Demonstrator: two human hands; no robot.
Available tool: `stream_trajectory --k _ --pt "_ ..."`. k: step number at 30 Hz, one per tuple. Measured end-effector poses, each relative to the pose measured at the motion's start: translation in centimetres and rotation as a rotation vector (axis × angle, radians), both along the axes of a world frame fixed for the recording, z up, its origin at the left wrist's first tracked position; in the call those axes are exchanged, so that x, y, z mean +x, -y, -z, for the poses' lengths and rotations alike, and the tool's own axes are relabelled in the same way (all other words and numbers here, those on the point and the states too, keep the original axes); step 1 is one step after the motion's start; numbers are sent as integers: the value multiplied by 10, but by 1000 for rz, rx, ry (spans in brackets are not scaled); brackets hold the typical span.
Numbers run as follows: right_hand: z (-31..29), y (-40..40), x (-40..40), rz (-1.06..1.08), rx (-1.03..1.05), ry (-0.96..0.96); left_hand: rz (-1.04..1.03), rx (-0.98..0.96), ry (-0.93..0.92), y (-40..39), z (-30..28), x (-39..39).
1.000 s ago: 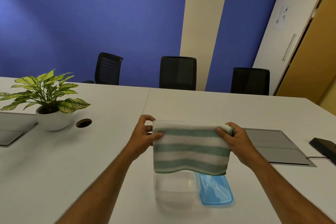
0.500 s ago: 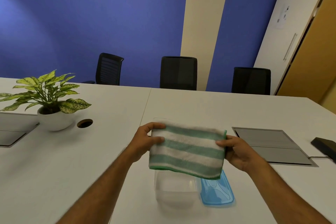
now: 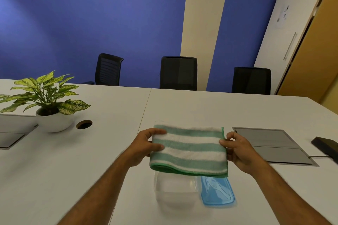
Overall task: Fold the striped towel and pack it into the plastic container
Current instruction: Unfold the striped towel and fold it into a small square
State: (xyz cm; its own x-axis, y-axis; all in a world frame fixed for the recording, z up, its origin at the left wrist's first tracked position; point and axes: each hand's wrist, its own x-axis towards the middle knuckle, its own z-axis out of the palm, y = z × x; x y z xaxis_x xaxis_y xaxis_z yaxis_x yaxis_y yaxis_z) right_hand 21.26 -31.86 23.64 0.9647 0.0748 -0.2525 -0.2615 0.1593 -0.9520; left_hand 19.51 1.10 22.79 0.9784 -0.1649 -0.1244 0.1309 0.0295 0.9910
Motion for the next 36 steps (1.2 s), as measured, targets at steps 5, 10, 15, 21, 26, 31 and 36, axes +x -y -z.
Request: stream_trajectory --k 5,10,15,21,26,31,36 --pt "1 -1 -1 -57 -70 20 2 -20 4 1 2 0" --pt "9 4 -1 -246 -171 74 81 40 -2 -4 5 -1" --pt "11 9 -3 -303 -214 78 166 169 -32 -12 8 0" --pt "12 3 -7 -326 -312 54 212 297 -54 -12 10 -1" --pt "3 -4 -7 -341 -410 68 194 404 -6 -4 6 0" --pt "-3 -19 -5 -368 -666 170 181 683 133 18 -2 0" --pt "-6 -39 -7 -402 -835 250 209 820 179 43 -3 1"
